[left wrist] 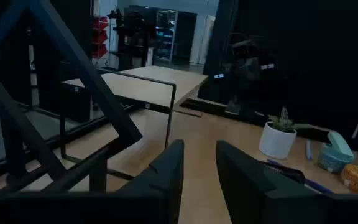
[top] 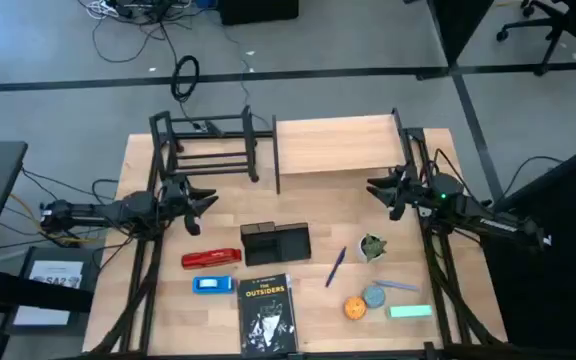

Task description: Stock shelves

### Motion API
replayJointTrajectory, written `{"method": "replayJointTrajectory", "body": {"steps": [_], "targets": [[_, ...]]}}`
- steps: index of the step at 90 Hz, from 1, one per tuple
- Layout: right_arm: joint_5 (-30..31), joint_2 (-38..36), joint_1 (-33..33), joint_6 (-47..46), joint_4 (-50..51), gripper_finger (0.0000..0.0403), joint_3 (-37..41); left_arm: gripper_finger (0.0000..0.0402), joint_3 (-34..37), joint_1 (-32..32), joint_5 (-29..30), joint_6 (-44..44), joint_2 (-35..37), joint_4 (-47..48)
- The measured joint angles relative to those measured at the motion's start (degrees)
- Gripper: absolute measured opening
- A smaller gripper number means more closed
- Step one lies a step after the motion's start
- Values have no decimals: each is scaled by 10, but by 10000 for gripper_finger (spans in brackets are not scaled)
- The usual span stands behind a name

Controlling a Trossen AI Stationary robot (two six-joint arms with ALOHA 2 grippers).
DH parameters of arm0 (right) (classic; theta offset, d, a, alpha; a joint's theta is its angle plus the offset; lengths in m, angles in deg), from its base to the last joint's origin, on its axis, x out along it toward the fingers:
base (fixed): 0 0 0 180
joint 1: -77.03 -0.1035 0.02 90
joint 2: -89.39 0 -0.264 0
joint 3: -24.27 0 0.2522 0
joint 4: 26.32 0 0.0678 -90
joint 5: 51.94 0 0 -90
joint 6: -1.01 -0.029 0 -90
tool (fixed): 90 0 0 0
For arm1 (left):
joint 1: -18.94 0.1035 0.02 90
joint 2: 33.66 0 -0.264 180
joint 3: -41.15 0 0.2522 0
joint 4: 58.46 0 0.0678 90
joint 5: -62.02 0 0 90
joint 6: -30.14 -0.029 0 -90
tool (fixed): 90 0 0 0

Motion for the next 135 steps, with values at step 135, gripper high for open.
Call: {"method": "replayJointTrajectory", "body": {"steps": [135], "targets": [[7,1,1,-144,-143,125,0,76,0,0,0,0,0,0]]}}
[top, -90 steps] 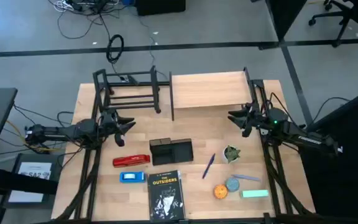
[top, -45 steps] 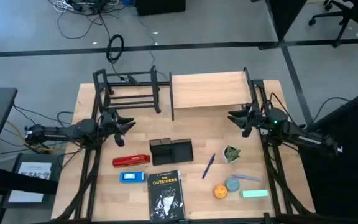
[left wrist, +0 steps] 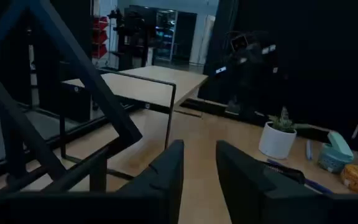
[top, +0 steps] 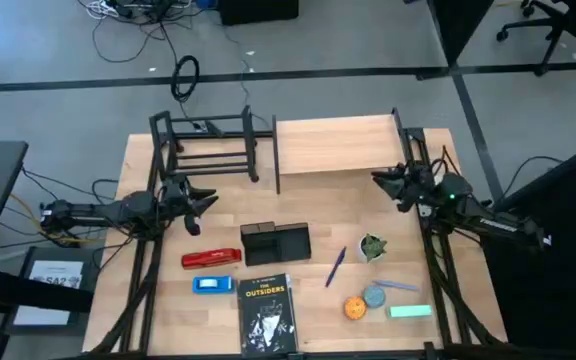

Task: Stock shelves
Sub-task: Put the blue scented candle on the shelf

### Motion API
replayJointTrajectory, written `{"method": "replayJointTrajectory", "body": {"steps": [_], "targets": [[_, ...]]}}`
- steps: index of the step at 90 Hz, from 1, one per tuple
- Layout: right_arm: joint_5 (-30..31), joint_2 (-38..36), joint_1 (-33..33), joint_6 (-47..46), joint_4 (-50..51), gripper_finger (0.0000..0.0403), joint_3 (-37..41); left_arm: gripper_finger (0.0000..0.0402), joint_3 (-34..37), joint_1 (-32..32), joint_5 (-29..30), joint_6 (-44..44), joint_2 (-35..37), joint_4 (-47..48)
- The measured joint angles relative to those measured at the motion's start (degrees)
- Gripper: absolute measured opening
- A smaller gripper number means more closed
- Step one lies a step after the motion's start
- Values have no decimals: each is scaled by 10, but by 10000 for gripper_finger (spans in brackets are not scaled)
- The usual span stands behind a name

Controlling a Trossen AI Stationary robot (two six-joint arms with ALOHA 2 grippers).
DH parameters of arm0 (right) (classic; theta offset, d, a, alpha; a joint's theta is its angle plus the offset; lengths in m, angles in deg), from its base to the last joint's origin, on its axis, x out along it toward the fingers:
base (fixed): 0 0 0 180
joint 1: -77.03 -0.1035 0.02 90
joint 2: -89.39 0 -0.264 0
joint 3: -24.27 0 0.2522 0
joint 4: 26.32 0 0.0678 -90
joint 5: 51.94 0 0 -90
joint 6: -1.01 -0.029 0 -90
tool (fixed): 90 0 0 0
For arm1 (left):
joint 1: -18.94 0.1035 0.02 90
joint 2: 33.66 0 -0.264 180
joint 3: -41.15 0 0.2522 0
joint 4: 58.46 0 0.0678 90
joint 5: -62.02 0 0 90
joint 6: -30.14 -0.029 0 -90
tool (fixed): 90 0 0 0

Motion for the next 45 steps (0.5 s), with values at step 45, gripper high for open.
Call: {"method": "replayJointTrajectory", "body": {"steps": [45], "targets": [[-42,121,-103,185,277,99,-281,76,0,0,26,-119,0,-51]]}}
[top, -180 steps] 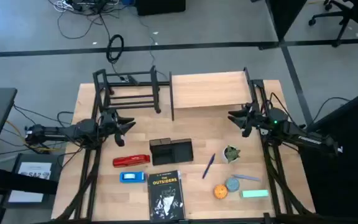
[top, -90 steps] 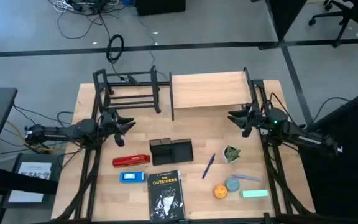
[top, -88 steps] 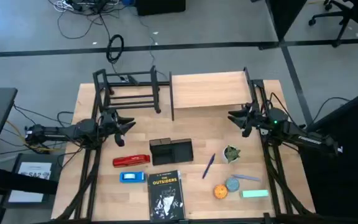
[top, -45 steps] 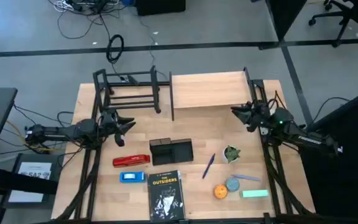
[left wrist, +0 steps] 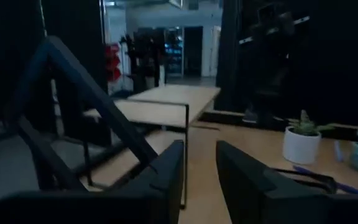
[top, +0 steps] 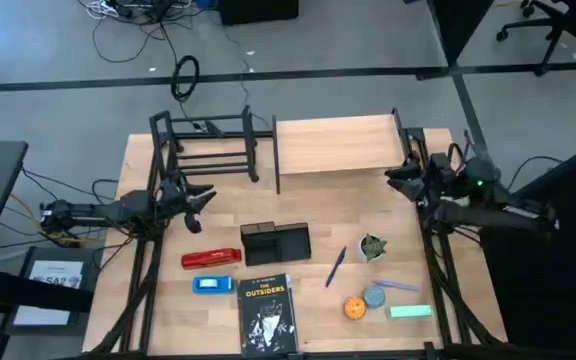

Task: Stock shelves
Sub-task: Put the blue scented candle on the shelf

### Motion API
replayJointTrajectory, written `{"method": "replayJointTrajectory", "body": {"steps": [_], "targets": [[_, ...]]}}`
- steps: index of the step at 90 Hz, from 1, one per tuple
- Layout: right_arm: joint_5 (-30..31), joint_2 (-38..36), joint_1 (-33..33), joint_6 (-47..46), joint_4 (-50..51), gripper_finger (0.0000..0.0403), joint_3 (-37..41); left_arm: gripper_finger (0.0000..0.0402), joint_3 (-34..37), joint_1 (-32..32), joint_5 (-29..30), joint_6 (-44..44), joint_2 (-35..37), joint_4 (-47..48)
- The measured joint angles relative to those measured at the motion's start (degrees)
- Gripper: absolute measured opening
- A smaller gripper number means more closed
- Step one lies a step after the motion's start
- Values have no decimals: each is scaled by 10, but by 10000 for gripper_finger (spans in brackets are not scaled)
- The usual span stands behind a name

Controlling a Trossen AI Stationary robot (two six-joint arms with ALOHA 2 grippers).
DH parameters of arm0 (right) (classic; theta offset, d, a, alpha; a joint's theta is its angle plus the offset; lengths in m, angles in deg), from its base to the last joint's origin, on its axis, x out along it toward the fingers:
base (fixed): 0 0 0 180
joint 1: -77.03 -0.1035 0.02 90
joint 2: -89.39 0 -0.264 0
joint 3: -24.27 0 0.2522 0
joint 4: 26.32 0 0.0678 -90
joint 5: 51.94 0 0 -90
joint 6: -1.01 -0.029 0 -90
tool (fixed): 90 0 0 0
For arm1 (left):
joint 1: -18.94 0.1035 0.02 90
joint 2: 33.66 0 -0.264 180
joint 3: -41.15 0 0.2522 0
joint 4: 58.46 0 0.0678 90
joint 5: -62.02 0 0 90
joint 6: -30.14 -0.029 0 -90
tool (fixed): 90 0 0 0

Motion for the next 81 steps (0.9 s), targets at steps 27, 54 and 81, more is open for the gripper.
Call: {"method": "replayJointTrajectory", "body": {"steps": [27,54,81], "targets": [[-5,165,-141,-16,281,31,-169,76,0,0,0,-5,0,-9],[89,263,-356,-209,296,2,-188,76,0,0,0,-6,0,-7],[364,324,-700,-535,311,0,-188,76,0,0,0,-3,0,-7]]}}
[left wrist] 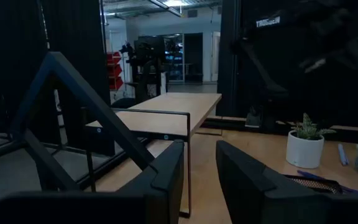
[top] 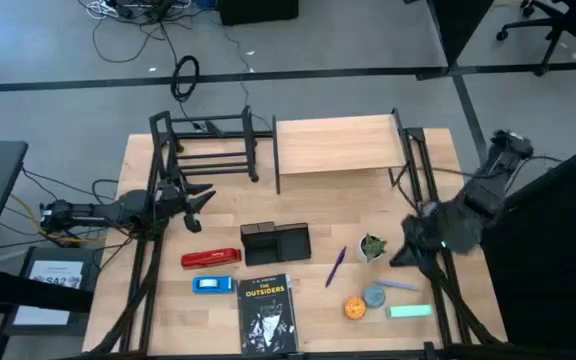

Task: Stock shelves
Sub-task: Put the blue scented candle on the shelf

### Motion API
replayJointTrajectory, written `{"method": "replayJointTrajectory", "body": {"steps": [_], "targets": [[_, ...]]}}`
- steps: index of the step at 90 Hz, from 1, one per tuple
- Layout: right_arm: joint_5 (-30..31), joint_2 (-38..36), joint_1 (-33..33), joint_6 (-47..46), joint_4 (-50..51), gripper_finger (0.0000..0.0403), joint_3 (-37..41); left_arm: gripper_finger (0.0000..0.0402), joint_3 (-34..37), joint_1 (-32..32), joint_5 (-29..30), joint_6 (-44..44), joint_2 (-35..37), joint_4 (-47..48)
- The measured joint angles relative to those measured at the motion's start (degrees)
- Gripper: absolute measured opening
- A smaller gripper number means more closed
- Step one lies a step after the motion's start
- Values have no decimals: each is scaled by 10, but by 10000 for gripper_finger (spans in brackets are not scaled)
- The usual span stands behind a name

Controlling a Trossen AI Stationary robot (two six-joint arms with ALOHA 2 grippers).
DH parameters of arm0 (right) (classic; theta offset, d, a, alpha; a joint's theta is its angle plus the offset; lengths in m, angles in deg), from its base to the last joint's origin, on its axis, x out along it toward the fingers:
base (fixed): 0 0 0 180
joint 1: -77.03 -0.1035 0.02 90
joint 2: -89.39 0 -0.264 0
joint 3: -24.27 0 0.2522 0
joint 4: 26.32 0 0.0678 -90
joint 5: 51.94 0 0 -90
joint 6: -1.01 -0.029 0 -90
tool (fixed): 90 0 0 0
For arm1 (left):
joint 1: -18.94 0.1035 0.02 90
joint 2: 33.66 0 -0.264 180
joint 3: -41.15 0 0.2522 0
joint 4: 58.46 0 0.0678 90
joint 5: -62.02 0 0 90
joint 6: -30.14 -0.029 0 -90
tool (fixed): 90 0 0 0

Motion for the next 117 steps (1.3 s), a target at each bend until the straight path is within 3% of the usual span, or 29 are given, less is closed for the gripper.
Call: {"method": "replayJointTrajectory", "body": {"steps": [7,19,38,53,65,82,97,117], "targets": [[40,40,-61,-96,37,0,0,76,0,0,0,1,0,0],[50,123,-119,-229,104,0,0,76,0,0,0,2,0,-1],[17,227,-124,-401,212,9,0,76,0,0,0,2,0,-2],[3,265,-122,-441,244,61,0,76,0,0,0,2,0,-2],[-15,261,-115,-381,225,127,4,76,0,0,0,2,0,-2],[-109,235,-43,-152,116,197,37,76,0,0,0,2,0,-3],[-135,235,22,8,14,218,61,76,0,0,0,2,0,-5],[-140,274,35,62,-23,213,83,76,0,0,0,3,0,-6]]}}
